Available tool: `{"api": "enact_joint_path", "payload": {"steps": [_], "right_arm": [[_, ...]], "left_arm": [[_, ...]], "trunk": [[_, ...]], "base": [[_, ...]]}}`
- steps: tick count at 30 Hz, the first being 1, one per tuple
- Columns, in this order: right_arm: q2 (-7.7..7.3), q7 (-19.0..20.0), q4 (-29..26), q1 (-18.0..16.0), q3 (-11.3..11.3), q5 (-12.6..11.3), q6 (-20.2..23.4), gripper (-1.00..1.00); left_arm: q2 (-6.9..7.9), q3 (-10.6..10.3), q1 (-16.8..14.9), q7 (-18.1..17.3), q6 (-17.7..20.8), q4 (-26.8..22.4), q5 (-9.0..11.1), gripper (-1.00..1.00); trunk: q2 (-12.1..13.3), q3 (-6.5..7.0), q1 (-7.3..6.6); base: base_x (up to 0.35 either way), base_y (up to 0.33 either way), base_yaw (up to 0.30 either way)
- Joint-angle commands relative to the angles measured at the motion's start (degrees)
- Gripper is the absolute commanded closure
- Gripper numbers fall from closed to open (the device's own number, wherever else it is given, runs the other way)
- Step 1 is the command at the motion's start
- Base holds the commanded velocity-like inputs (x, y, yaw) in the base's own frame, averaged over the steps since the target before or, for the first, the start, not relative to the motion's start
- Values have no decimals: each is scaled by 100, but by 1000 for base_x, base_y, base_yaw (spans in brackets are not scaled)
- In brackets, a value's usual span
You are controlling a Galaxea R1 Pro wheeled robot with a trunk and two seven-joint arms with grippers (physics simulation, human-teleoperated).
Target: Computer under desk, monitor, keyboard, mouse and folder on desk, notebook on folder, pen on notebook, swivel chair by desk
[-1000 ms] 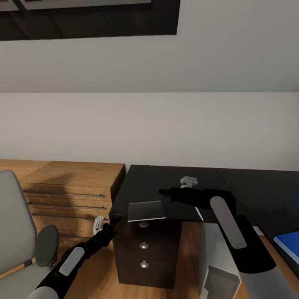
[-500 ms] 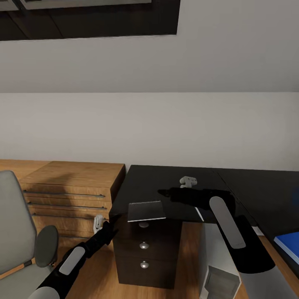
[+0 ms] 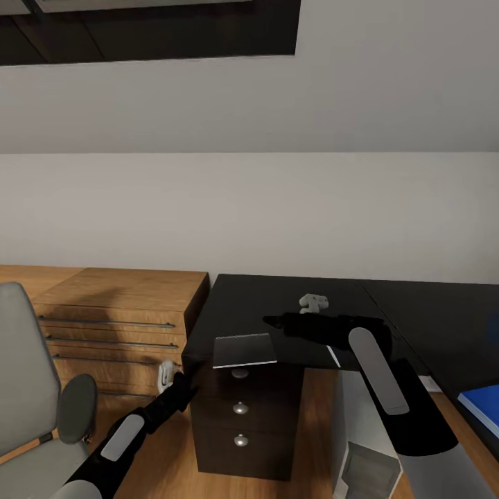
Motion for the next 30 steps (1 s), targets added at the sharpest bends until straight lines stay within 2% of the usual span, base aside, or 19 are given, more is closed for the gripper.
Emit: {"api": "enact_joint_path", "payload": {"steps": [1, 6, 10, 18, 24, 30], "right_arm": [[0, -72, -5, -5, 9, -54, 10, -100], [10, -96, -5, -7, 21, -51, 10, -100], [11, -100, -5, -12, 59, -51, 10, -100], [11, -95, -5, -12, 92, -51, 10, -100], [17, -94, -5, -13, 125, -51, 10, -100], [16, -104, -5, -14, 317, -44, 10, -100]], "left_arm": [[-39, -2, -3, 14, 30, 57, 66, -100], [-96, 5, -2, 12, 32, 137, 74, -100], [-103, 17, -2, 5, 41, 153, 72, -100], [-123, 13, -54, 50, 50, 161, 67, -100], [-279, 6, -222, 296, 53, 157, 70, -100], [-362, 7, -343, 354, 53, 160, 57, -100]], "trunk": [[-3, -6, -1], [-3, -6, -1], [-3, -6, -1], [-3, -6, -1], [-3, -6, -1], [-3, -6, -1]], "base": [[0, 0, 0], [0, 0, -90], [0, 0, -183], [0, 0, -38], [0, 0, -4], [0, 0, -34]]}}
